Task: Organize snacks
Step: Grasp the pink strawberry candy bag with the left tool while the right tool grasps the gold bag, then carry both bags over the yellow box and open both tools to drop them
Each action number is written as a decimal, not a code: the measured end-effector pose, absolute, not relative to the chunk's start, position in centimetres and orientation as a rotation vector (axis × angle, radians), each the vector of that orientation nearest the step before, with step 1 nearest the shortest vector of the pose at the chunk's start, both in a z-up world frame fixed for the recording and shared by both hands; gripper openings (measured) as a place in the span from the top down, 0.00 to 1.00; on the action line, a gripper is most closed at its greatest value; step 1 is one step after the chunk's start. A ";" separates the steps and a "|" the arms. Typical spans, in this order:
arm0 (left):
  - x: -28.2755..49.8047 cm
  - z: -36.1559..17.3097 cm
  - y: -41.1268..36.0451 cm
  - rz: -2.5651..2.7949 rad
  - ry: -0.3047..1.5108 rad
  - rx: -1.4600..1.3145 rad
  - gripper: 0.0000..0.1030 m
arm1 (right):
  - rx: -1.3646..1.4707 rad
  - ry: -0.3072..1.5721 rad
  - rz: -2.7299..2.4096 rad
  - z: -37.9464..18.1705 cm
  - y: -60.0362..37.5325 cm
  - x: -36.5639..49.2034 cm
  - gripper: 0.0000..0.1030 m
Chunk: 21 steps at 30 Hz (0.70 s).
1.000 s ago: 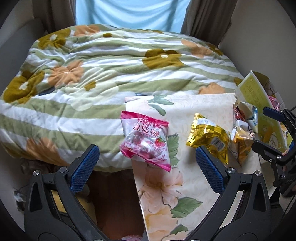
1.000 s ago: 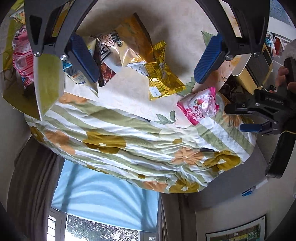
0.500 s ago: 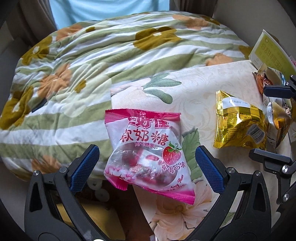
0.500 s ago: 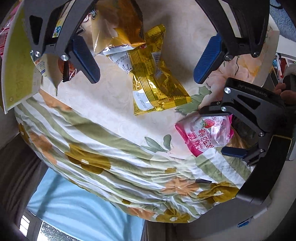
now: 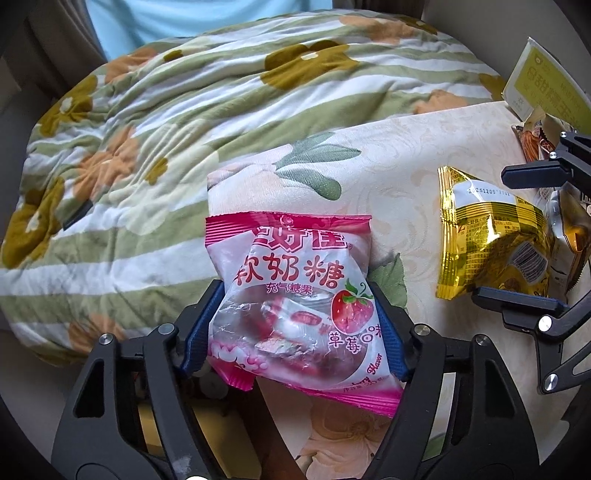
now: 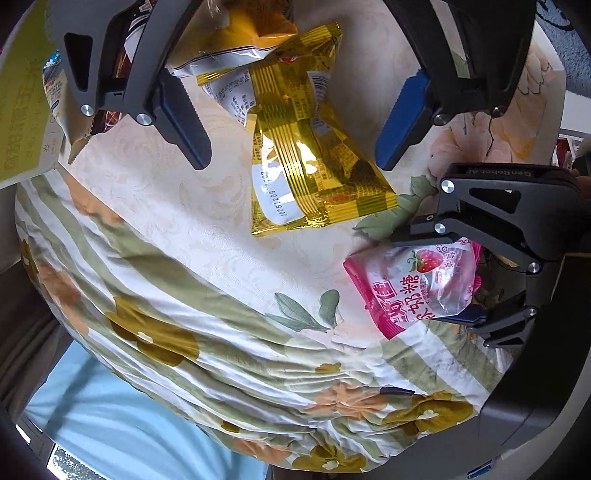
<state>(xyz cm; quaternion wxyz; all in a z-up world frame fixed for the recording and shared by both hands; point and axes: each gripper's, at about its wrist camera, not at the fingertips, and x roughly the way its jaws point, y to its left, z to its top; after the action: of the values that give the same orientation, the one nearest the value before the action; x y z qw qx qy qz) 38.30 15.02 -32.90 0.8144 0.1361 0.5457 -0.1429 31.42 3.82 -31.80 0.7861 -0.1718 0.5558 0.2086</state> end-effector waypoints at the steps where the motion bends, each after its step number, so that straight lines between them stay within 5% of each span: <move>1: 38.3 -32.8 15.0 -0.305 1.164 0.292 0.32 | -0.373 1.205 0.453 -32.0 3.9 31.5 0.22; 14: 37.5 -32.4 15.0 -0.335 1.173 0.244 0.41 | -0.404 1.273 0.497 -33.8 4.3 32.1 0.36; 18: 37.2 -32.4 15.2 -0.329 1.177 0.214 0.41 | -0.406 1.276 0.520 -33.8 4.8 31.9 0.51; 21: 37.2 -32.2 15.6 -0.322 1.183 0.190 0.41 | -0.413 1.274 0.526 -33.6 5.4 31.8 0.54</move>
<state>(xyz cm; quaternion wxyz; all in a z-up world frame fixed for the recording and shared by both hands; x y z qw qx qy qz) 37.16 15.55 -32.16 0.8137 0.0892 0.5542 -0.1510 31.79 5.42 -33.63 0.7524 -0.1890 0.5833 0.2408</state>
